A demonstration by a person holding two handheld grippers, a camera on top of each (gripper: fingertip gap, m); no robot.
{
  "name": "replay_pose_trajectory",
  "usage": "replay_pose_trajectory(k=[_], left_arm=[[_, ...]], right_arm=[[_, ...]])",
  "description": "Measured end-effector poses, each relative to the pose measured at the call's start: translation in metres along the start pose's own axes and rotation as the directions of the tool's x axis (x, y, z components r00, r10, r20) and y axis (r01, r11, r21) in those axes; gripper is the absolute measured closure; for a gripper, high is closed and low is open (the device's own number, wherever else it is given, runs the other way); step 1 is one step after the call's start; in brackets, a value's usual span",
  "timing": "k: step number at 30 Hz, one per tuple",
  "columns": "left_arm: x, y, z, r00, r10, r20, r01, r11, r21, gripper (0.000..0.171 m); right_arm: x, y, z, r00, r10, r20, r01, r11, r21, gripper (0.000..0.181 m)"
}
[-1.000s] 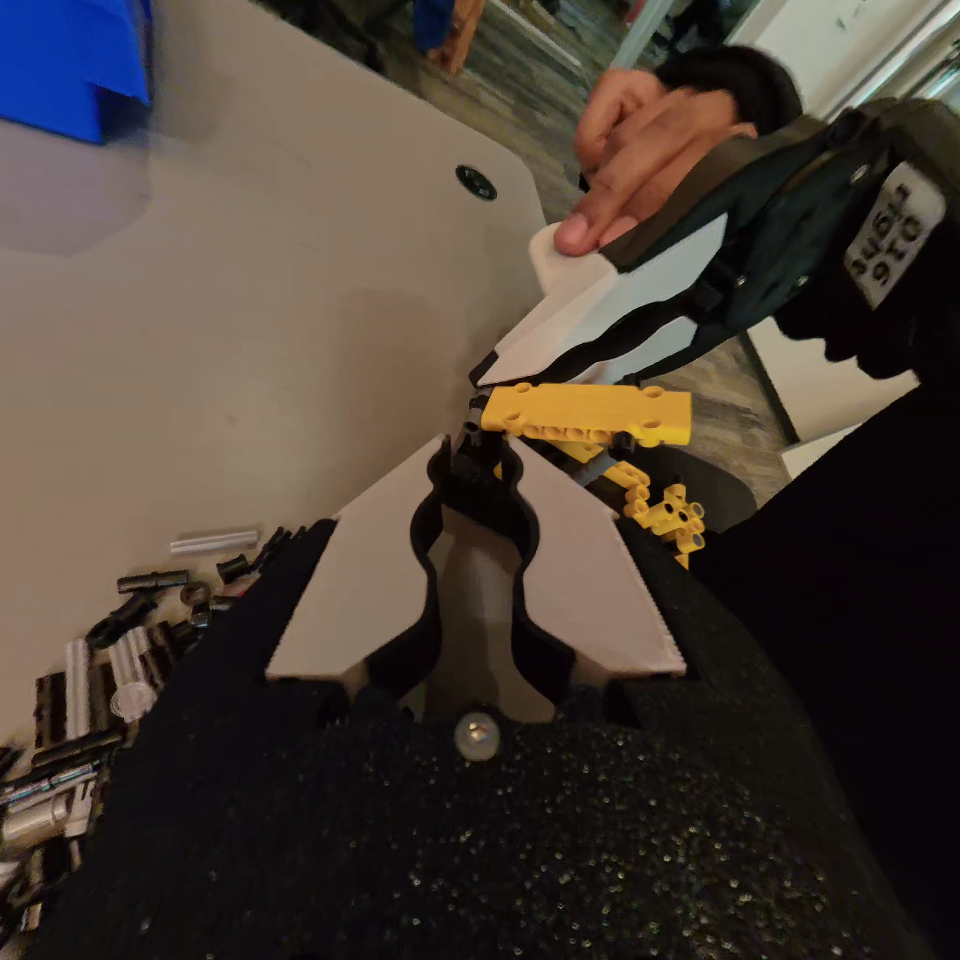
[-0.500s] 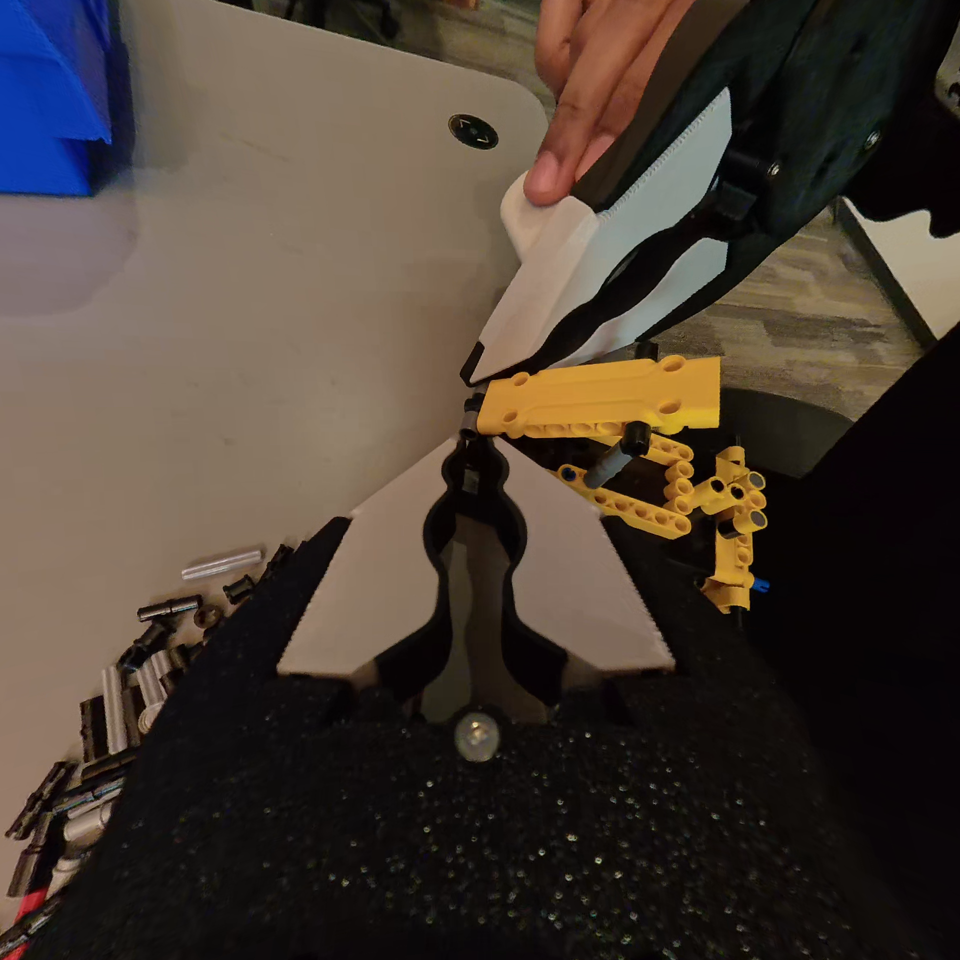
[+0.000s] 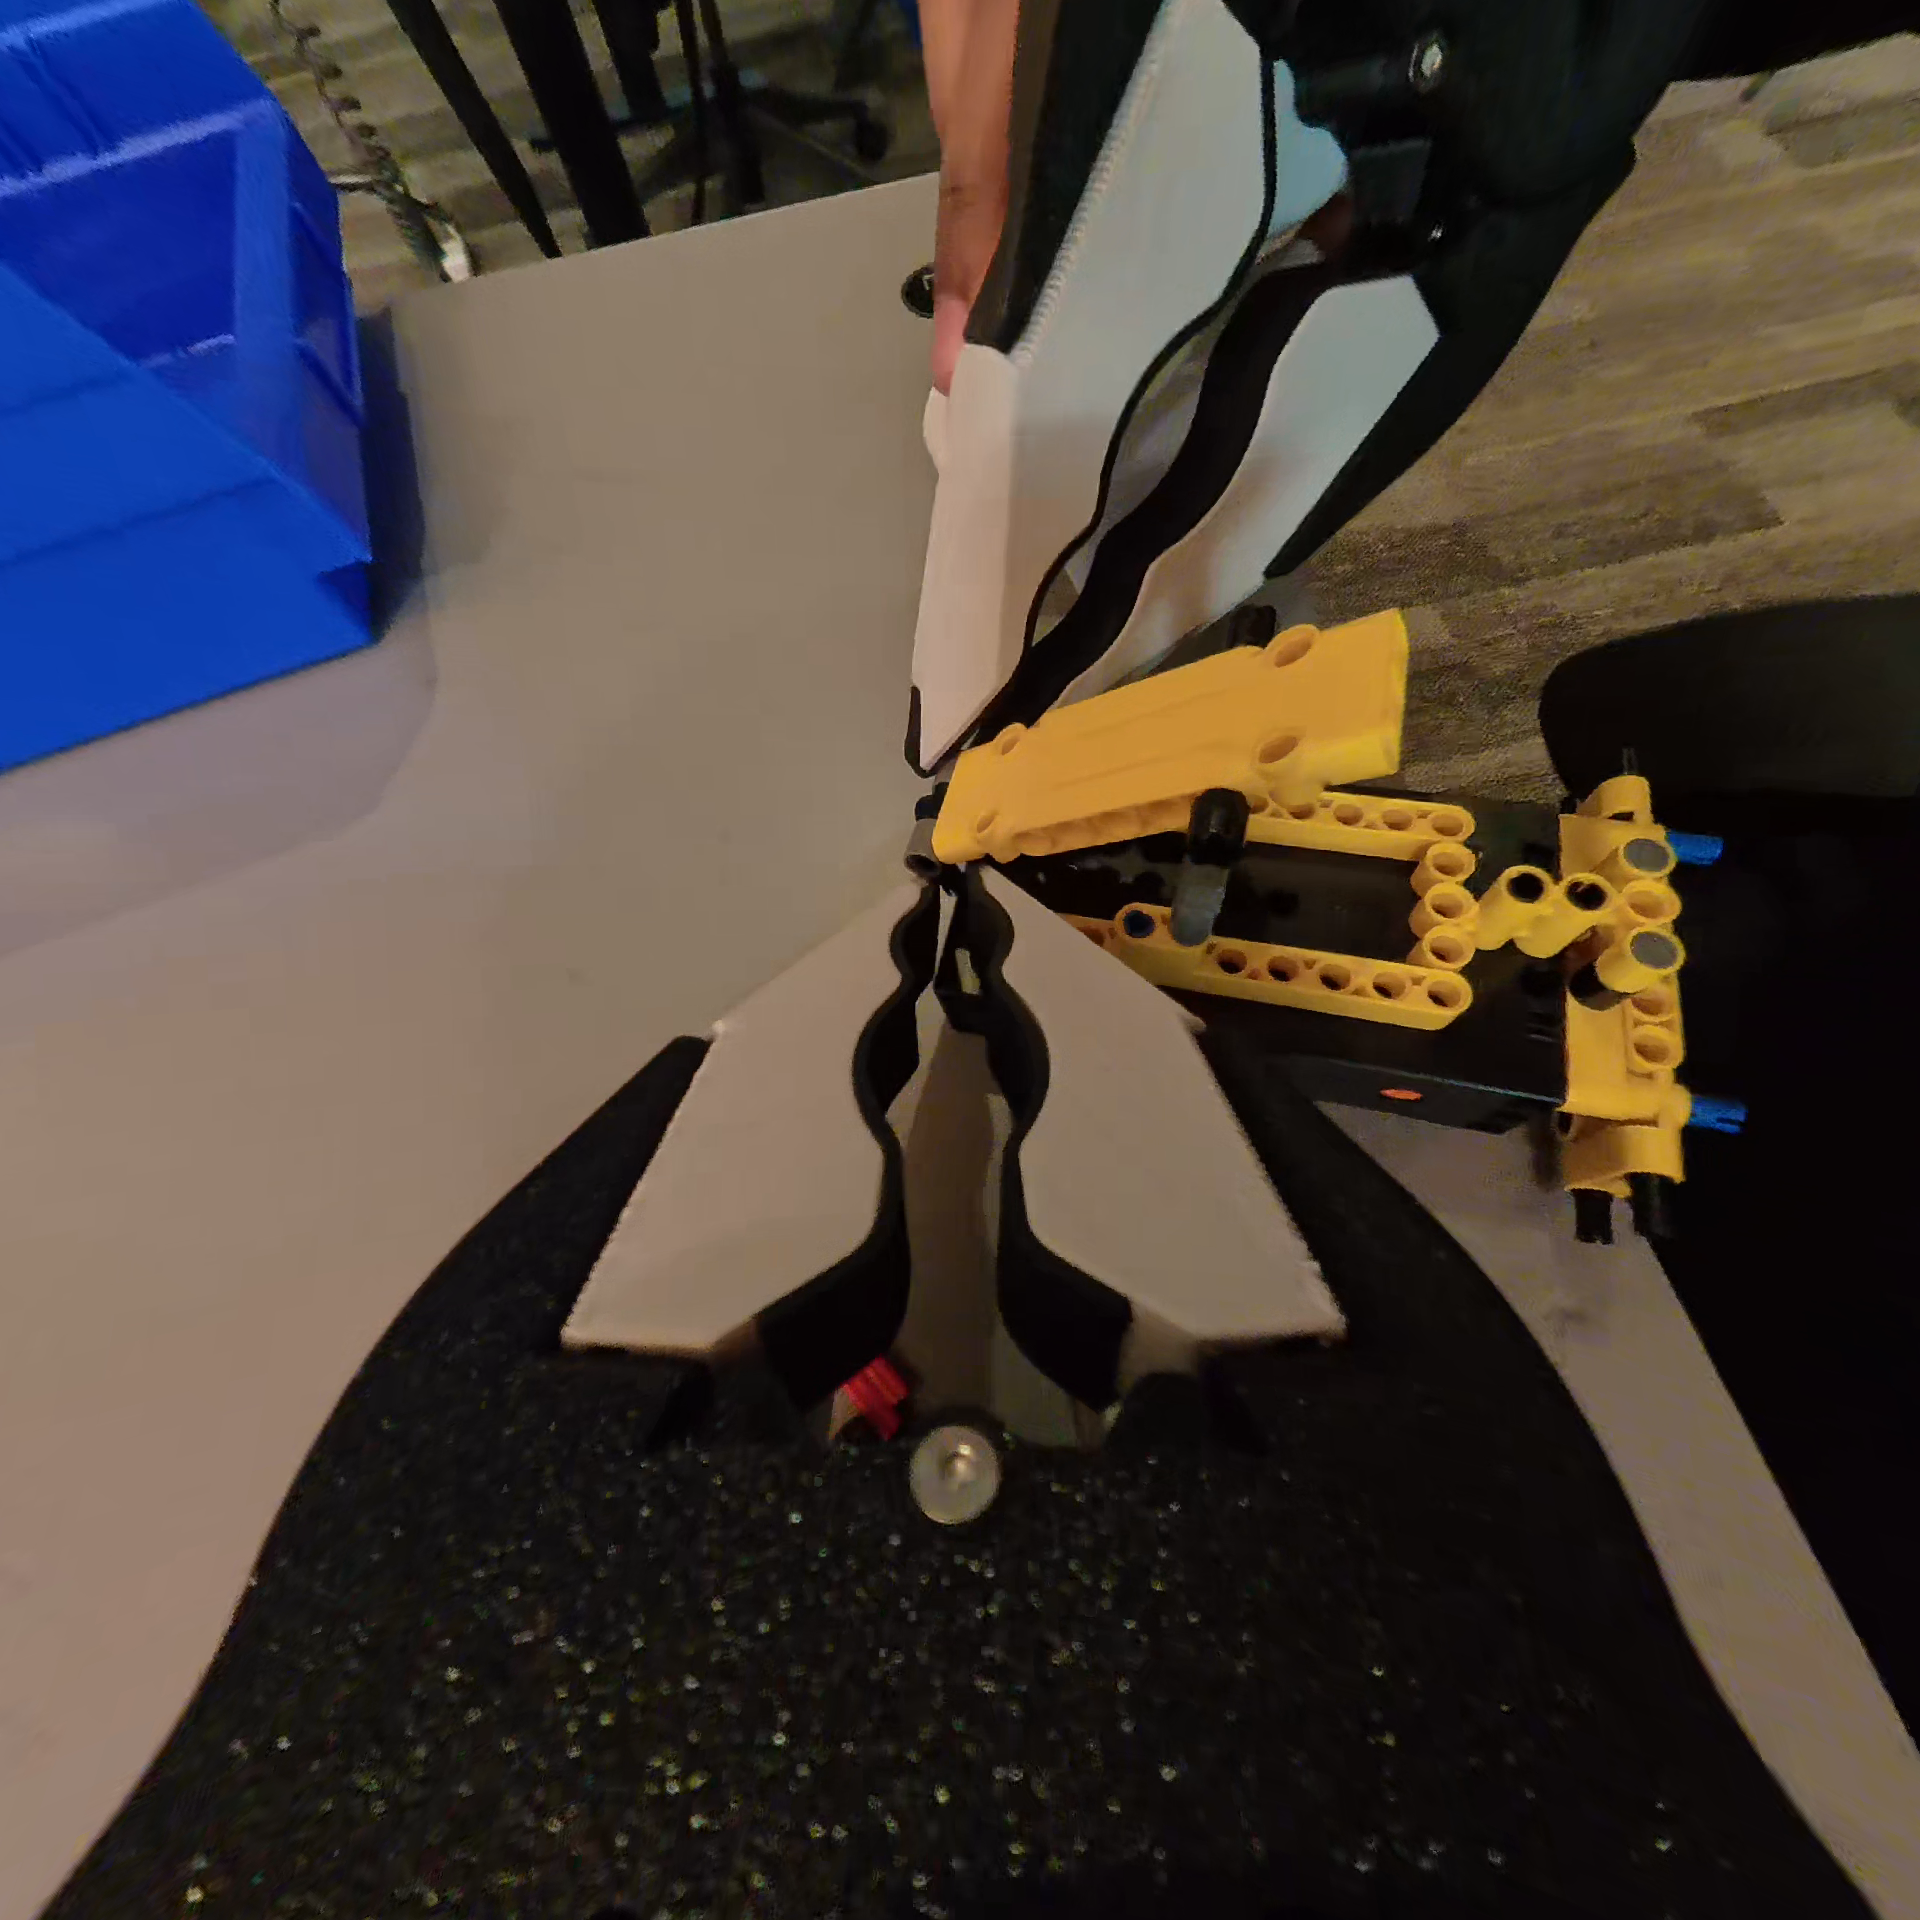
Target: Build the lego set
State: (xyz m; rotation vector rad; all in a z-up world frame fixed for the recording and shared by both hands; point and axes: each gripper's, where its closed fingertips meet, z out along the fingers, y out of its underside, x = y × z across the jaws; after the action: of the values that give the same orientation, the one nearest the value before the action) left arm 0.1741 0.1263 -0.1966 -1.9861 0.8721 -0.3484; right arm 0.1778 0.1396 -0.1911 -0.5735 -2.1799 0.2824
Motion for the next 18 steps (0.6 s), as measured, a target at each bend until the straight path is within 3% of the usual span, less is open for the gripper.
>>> replay_pose_trajectory(k=[4, 6, 10, 18], left_arm=[[0.000, 0.001, 0.000, 1.000, -0.003, 0.002, 0.003, 1.000, -0.006, 0.167], [0.000, 0.001, -0.002, 0.996, -0.084, -0.038, 0.084, 0.996, -0.006, 0.166], [0.000, -0.008, -0.020, 0.940, -0.302, -0.159, 0.312, 0.949, 0.042, 0.146], [0.019, -0.007, -0.045, 0.845, -0.475, -0.245, 0.509, 0.855, 0.099, 0.142]], right_arm=[[-0.001, -0.001, 0.000, 1.000, -0.002, 0.008, 0.002, 1.000, 0.011, 0.174], [0.000, -0.002, 0.001, 1.000, 0.001, 0.011, -0.001, 1.000, 0.013, 0.174], [-0.001, -0.001, 0.001, 0.999, 0.019, 0.027, -0.019, 1.000, 0.007, 0.173], [0.008, -0.001, -0.015, 0.977, 0.194, 0.083, -0.196, 0.981, 0.013, 0.167]])
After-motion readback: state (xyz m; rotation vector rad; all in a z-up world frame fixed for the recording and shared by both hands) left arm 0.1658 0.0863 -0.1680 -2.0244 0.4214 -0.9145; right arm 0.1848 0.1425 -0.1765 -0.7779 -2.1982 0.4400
